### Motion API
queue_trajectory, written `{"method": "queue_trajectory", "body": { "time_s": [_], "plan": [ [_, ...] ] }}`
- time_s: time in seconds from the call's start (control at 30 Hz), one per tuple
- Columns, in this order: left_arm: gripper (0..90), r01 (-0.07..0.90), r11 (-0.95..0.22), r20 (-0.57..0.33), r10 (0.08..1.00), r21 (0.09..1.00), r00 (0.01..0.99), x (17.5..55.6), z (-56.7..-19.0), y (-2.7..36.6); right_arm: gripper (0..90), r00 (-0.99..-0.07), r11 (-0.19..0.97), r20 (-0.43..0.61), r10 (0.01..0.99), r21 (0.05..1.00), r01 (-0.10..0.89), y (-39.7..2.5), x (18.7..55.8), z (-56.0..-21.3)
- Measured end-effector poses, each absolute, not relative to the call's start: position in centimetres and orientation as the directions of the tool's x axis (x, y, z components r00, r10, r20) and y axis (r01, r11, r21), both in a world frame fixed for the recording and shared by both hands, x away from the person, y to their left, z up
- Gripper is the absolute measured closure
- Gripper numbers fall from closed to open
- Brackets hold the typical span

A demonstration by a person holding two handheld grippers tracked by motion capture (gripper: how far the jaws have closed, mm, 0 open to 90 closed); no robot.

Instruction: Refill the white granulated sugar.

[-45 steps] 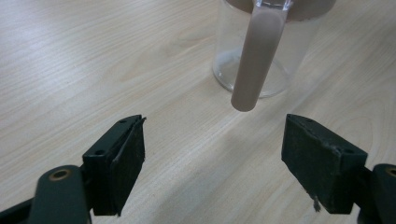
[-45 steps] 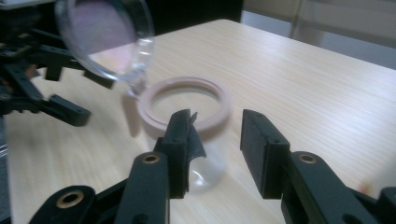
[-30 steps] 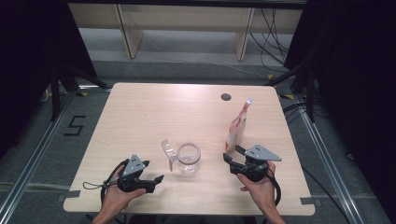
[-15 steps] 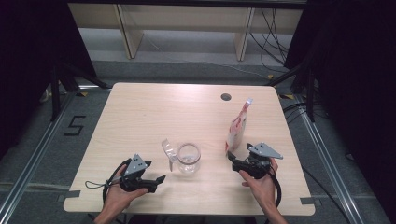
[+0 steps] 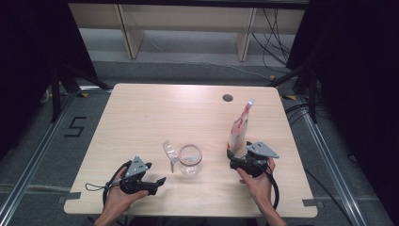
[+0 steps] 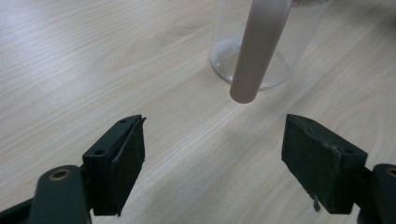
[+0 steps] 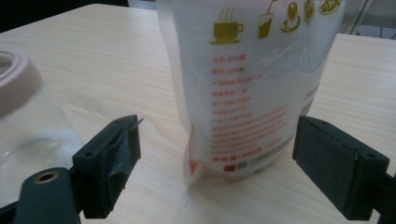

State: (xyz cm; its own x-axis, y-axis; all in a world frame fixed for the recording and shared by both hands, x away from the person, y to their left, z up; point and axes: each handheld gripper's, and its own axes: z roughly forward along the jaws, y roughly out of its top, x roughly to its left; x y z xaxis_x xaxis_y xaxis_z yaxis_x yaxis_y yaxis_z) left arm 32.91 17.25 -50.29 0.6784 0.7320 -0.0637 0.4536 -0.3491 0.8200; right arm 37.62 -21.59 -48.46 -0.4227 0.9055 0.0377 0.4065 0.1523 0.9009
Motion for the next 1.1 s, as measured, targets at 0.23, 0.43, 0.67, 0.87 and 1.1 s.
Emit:
{"method": "queue_trajectory", "body": {
  "time_s": [0.23, 0.43, 0.67, 0.87, 1.1],
  "plan": [
    [21.2, 0.438, -0.362, -0.057, 0.714, 0.823, 0.698, 32.8, -50.3, 17.2, 15.7, -0.378, 0.116, 0.036, 0.925, 0.921, 0.372, -21.6, 38.3, -48.6],
    [21.0, 0.442, -0.354, -0.070, 0.711, 0.824, 0.699, 33.0, -50.4, 16.8, 15.9, -0.355, 0.112, 0.025, 0.935, 0.926, 0.359, -21.3, 39.0, -48.7],
    [21.0, 0.440, -0.385, -0.057, 0.696, 0.811, 0.715, 33.3, -50.4, 16.7, 15.9, -0.359, 0.125, 0.015, 0.933, 0.924, 0.363, -20.6, 39.5, -49.1],
    [21.0, 0.440, -0.367, -0.071, 0.698, 0.820, 0.713, 33.3, -50.5, 16.4, 16.2, -0.329, 0.114, 0.017, 0.944, 0.921, 0.374, -20.0, 40.3, -49.7],
    [21.0, 0.442, -0.365, -0.071, 0.700, 0.820, 0.710, 33.2, -50.5, 16.5, 16.1, -0.314, 0.106, 0.020, 0.949, 0.920, 0.378, -19.9, 41.0, -49.9]
  ]
}}
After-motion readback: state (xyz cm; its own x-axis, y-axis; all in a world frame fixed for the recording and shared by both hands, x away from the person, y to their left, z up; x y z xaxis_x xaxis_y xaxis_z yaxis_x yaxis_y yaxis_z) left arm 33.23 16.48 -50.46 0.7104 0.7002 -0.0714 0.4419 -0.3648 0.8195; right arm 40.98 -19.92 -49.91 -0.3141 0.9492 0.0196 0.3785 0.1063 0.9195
